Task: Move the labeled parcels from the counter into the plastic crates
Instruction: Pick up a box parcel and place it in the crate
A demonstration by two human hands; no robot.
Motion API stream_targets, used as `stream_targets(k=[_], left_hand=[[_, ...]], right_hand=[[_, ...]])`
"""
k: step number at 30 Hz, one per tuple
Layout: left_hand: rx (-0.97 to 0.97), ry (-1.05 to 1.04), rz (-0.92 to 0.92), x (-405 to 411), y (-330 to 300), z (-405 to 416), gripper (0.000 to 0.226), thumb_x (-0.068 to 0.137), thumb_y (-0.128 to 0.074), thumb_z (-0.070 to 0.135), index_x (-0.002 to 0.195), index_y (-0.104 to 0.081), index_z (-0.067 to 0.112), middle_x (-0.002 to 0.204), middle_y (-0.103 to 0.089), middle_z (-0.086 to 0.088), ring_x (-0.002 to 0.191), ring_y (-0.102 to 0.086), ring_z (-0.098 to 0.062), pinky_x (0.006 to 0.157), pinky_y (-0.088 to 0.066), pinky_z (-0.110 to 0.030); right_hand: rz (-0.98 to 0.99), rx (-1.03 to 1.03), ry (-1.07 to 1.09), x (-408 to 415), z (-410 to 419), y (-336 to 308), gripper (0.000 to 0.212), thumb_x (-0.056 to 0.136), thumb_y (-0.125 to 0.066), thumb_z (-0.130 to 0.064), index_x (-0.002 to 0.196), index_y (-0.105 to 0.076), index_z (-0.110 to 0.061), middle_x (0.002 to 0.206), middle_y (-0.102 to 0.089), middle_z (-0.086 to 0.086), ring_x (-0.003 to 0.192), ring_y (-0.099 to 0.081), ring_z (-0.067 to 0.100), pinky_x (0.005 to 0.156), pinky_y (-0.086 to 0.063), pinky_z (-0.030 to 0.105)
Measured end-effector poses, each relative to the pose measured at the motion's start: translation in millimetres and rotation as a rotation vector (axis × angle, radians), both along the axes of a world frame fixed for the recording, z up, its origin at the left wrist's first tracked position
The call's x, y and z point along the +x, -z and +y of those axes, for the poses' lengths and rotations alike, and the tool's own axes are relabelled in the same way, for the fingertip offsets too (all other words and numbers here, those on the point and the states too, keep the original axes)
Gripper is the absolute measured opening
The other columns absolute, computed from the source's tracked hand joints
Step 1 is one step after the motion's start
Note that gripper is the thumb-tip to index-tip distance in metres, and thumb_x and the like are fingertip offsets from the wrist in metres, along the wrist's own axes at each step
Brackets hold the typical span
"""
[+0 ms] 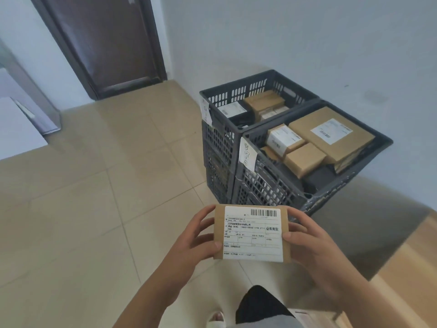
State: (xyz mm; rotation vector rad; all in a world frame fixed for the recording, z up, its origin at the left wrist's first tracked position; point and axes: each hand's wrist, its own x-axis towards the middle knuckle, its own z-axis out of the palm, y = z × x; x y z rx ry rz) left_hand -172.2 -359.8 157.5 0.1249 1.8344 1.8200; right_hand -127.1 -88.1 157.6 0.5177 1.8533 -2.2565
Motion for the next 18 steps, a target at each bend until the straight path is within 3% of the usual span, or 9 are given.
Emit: stream_targets(k=[3, 5, 8, 10, 14, 18], left_hand=[[-0.021, 0.016, -0.005, -47.8, 3.6, 2.9, 0.075, 0.067, -0.071, 0.044, 0.138, -0.052, 0.056, 0.138, -0.063, 0.021, 0.122, -0.066, -0.012, 0.087, -0.058, -0.028], [-0.047, 0.019, 0.005, -85.3, 5.6, 5.8, 0.072, 0.068, -0.071, 0.044, 0.135, -0.052, 0.06, 0.137, -0.063, 0.023, 0.122, -0.065, -0.011, 0.091, -0.053, -0.029], [-0.084, 0.003, 0.024, -147.2, 5.4, 12.1, 0.07, 0.072, -0.071, 0.041, 0.137, -0.052, 0.059, 0.138, -0.062, 0.022, 0.123, -0.065, -0.011, 0.099, -0.05, -0.038], [-0.108, -0.008, 0.02, -188.0, -0.4, 19.3, 0.072, 0.071, -0.072, 0.045, 0.14, -0.051, 0.056, 0.14, -0.062, 0.02, 0.124, -0.065, -0.012, 0.103, -0.051, -0.042], [-0.144, 0.042, 0.041, -275.2, -15.0, 36.2, 0.067, 0.076, -0.074, 0.042, 0.138, -0.052, 0.056, 0.136, -0.064, 0.02, 0.119, -0.068, -0.012, 0.089, -0.059, -0.032], [-0.178, 0.058, 0.061, -357.3, -20.6, 53.8, 0.065, 0.072, -0.075, 0.046, 0.132, -0.054, 0.061, 0.129, -0.067, 0.024, 0.115, -0.069, -0.008, 0.083, -0.06, -0.023]], right_hand=[[0.011, -0.011, 0.01, -43.1, 2.4, 4.7, 0.053, 0.076, -0.07, -0.02, 0.127, -0.07, -0.029, 0.126, -0.073, 0.013, 0.115, -0.068, 0.045, 0.104, -0.045, 0.073], [0.02, -0.03, 0.009, -77.6, 4.5, 11.6, 0.053, 0.077, -0.069, -0.019, 0.13, -0.069, -0.027, 0.127, -0.072, 0.014, 0.113, -0.069, 0.045, 0.098, -0.05, 0.072], [0.029, -0.058, 0.017, -138.0, 9.7, 21.7, 0.051, 0.077, -0.069, -0.021, 0.127, -0.07, -0.032, 0.125, -0.074, 0.009, 0.109, -0.073, 0.032, 0.081, -0.062, 0.045], [0.034, -0.092, 0.005, -179.1, 14.9, 25.0, 0.046, 0.079, -0.068, -0.021, 0.123, -0.071, -0.035, 0.122, -0.075, 0.006, 0.108, -0.074, 0.03, 0.078, -0.063, 0.036], [0.048, -0.124, 0.03, -256.9, 25.9, 25.2, 0.038, 0.085, -0.069, -0.027, 0.12, -0.071, -0.041, 0.121, -0.075, 0.002, 0.111, -0.074, 0.026, 0.08, -0.063, 0.032], [0.064, -0.107, 0.038, -328.1, 37.7, 20.9, 0.048, 0.074, -0.076, -0.041, 0.121, -0.069, -0.042, 0.12, -0.075, 0.0, 0.111, -0.073, 0.023, 0.08, -0.062, 0.031]])
